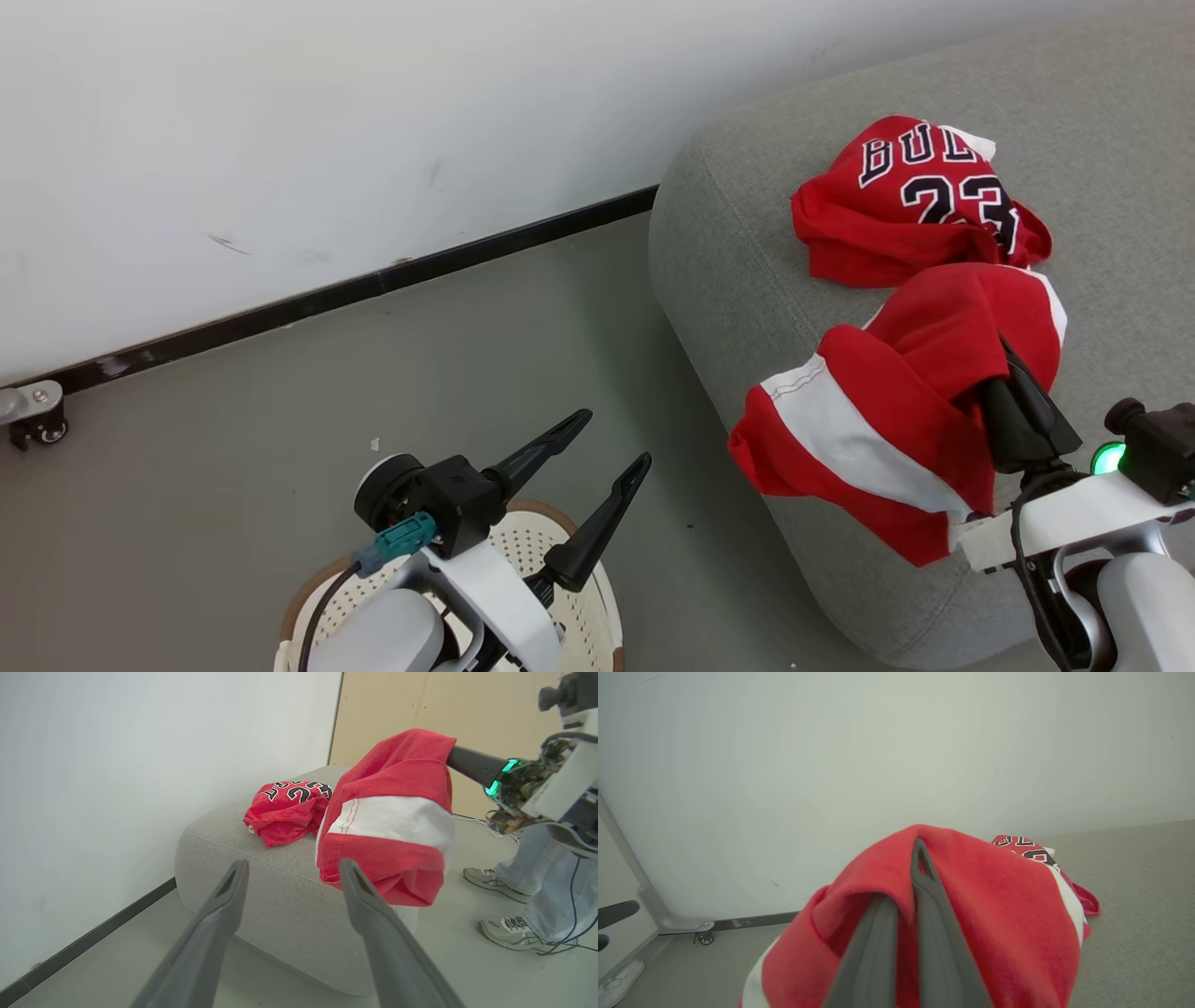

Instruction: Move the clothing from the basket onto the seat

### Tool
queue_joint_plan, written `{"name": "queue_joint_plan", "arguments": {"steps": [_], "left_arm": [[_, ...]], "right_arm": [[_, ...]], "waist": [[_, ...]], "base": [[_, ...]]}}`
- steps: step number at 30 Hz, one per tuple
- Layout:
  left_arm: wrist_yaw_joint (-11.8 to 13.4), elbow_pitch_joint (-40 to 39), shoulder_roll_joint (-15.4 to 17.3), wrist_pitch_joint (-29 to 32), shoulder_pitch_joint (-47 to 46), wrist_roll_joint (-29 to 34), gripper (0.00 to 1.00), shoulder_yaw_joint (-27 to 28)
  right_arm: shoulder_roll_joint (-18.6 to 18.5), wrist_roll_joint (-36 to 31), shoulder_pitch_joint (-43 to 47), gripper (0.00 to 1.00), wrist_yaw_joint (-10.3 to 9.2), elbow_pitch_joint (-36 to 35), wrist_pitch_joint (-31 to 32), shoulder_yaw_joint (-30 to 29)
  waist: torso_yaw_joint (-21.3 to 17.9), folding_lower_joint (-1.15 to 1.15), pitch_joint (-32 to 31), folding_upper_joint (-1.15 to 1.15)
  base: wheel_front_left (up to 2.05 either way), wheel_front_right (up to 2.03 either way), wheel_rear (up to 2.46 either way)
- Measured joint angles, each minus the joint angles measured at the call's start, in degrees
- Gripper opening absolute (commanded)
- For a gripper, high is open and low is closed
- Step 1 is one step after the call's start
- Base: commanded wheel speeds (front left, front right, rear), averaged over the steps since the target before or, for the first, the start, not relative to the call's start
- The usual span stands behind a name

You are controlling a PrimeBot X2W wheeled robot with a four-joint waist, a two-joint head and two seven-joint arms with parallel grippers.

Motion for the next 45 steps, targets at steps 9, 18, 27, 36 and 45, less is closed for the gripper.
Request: {"name": "queue_joint_plan", "arguments": {"steps": [9, 18, 27, 36, 45], "left_arm": [[0.02, -0.42, 0.03, -0.04, 0.11, 0.03, 1.00, 0.09], [0.02, -1.02, 0.25, -0.03, 0.14, 0.04, 1.00, -0.08], [0.02, -1.68, 0.75, 0.29, 0.15, 0.07, 1.00, -0.29], [0.18, -2.82, 1.94, 1.26, 0.15, 0.07, 1.00, -0.23], [0.18, -4.11, 2.44, 2.83, 0.13, 0.07, 1.00, -0.23]], "right_arm": [[-0.46, 0.04, -0.58, 0.00, 0.00, -1.42, 0.00, -0.49], [-2.88, 0.22, -4.77, 0.00, 0.00, -2.11, 0.00, -2.49], [-5.72, 0.65, -8.38, 0.00, 0.00, -1.67, 0.00, -6.19], [-8.28, 2.83, -12.67, 0.00, 0.02, -0.08, -0.01, -13.29], [-11.21, 5.25, -17.12, 0.00, 0.00, 2.72, -0.01, -13.83]], "waist": [[-0.80, 0.00, 0.56, 0.00], [-0.76, 0.00, 1.46, 0.00], [-0.36, 0.00, 2.72, 0.00], [-0.14, 0.00, 4.62, 0.00], [0.02, 0.00, 7.14, 0.00]], "base": [[0.00, 0.00, 0.00], [0.00, 0.00, 0.00], [0.00, 0.00, 0.00], [0.00, 0.00, 0.00], [0.00, 0.00, 0.00]]}}
